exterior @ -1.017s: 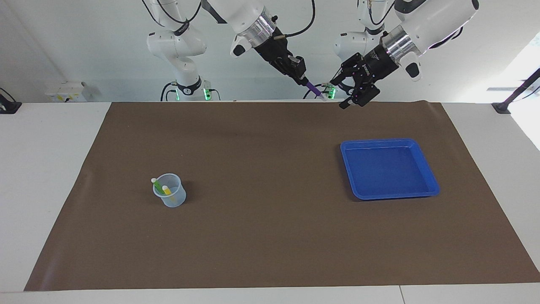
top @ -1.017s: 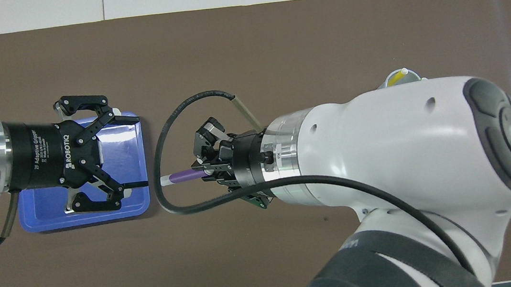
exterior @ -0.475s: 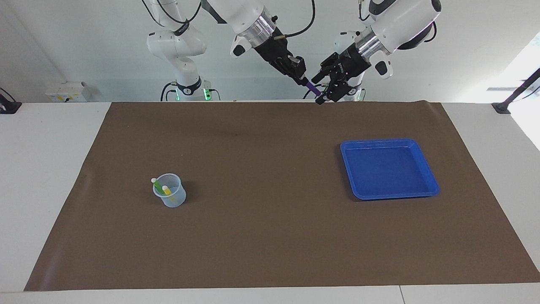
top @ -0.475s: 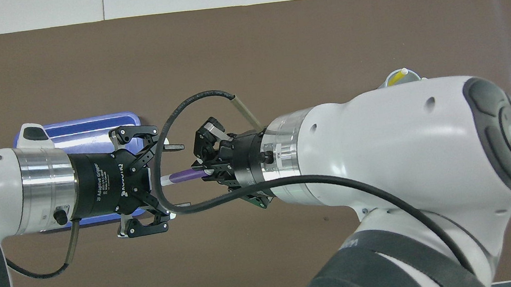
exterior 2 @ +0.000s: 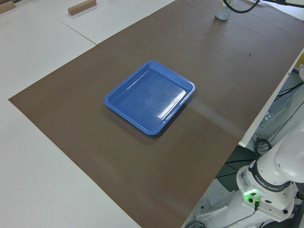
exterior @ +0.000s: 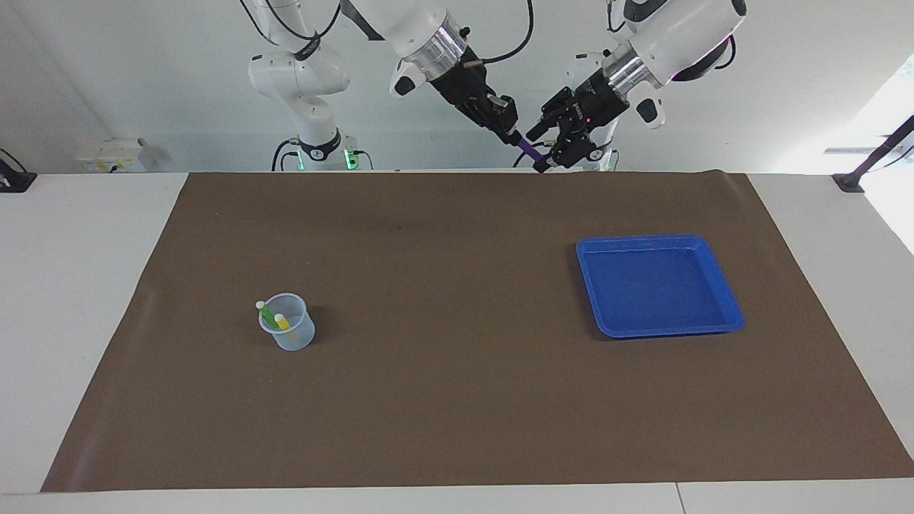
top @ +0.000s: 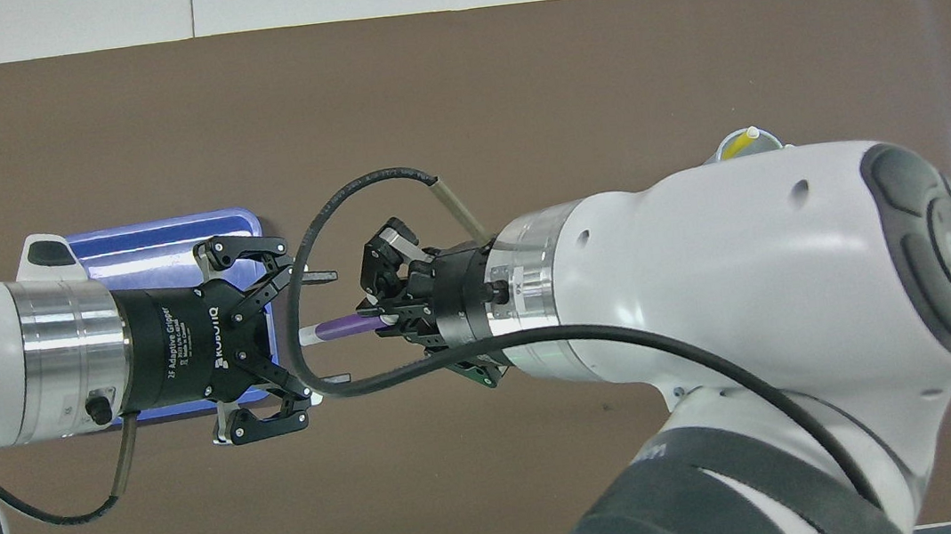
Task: Right arm passes pens to left for tray arrangement
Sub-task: 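Close the left gripper on the purple pen held by the right gripper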
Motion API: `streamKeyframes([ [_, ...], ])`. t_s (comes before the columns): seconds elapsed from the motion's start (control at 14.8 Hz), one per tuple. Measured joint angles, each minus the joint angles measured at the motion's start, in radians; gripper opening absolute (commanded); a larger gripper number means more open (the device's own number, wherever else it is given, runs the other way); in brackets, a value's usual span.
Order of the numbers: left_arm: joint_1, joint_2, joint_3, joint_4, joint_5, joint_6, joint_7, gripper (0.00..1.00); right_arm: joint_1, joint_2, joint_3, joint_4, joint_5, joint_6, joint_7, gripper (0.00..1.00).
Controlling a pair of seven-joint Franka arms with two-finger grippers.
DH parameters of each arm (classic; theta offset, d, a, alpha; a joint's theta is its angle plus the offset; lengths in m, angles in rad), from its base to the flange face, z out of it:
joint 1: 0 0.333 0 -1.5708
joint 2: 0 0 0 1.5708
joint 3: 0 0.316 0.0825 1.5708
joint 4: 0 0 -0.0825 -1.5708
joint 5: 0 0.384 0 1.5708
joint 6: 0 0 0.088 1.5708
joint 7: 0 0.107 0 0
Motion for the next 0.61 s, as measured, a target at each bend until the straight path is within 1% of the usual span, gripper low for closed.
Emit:
streamKeyframes([
  [0.27, -0.001, -0.002, -0.003, -0.001, 0.0, 0.0, 0.0, 0.62, 0.0, 0.0, 0.0, 0.0, 0.0, 0.0, 0.0, 0.0],
  [0.41, -0.001, -0.004, -0.003, -0.003, 0.0, 0.0, 0.0, 0.51, 0.0, 0.0, 0.0, 0.0, 0.0, 0.0, 0.0, 0.0],
  [0.61, -0.001, -0.006, -0.003, -0.01, -0.001, 0.0, 0.0, 0.42, 0.0, 0.0, 0.0, 0.0, 0.0, 0.0, 0.0, 0.0],
])
